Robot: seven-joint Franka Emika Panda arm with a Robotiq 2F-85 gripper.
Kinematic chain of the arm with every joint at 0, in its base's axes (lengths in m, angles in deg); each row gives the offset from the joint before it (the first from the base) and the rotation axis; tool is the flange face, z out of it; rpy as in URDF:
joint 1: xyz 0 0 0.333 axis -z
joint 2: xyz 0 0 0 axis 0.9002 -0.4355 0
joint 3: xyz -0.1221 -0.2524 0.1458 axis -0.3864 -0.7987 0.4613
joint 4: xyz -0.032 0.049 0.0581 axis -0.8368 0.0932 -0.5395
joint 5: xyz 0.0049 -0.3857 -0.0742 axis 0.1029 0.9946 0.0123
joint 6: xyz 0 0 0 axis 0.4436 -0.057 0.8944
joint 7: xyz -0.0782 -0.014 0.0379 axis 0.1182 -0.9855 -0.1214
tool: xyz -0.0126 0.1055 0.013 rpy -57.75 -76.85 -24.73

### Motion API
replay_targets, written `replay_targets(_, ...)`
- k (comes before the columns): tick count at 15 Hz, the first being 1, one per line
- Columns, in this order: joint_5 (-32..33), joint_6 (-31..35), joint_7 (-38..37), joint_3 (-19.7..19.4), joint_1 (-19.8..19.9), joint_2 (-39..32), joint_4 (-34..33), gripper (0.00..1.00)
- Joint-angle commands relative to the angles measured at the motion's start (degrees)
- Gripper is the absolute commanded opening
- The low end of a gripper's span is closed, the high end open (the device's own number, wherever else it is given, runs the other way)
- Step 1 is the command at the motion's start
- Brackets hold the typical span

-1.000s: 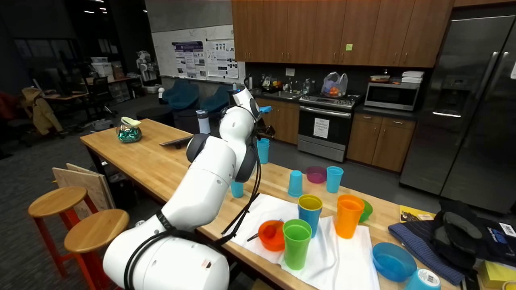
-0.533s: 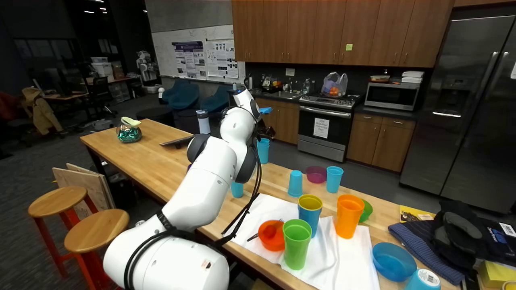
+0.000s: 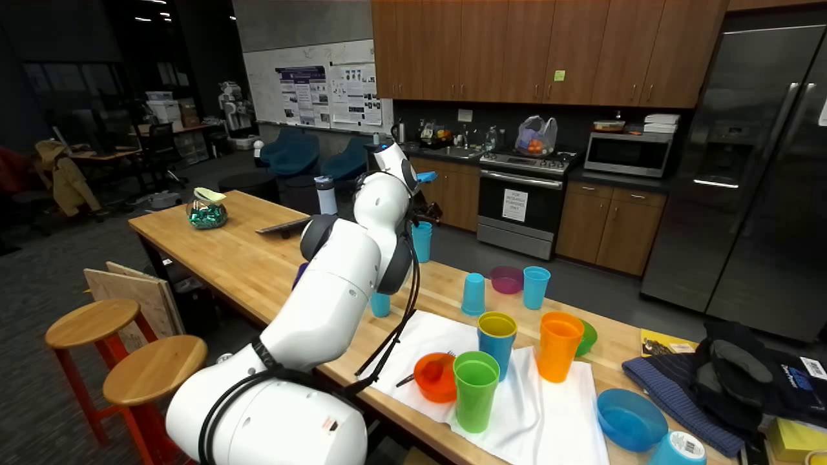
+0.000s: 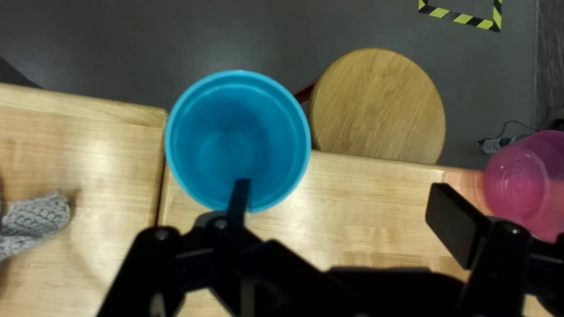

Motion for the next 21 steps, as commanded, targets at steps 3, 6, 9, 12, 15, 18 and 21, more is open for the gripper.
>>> replay_targets(3,1.4,0.8,0.0,1.7,1.3,-0.4,-0.3,1.00)
replay_targets(6,1.6,1.0,0.0,1.9,1.4,-0.4,-0.2,1.00)
replay_targets(9,1.7,1.0,0.0,2.3,1.6,-0.5,-0.3,1.00)
replay_targets(12,1.8,1.1,0.0,2.5,1.6,-0.8,-0.4,1.00)
replay_targets(15,2.0,1.2,0.0,2.8,1.6,-1.1,-0.4,1.00)
replay_targets(18,2.5,1.2,0.0,3.1,1.7,-1.3,-0.4,1.00)
replay_targets(21,3.1,1.3,0.0,3.5,1.9,-1.2,-0.2,1.00)
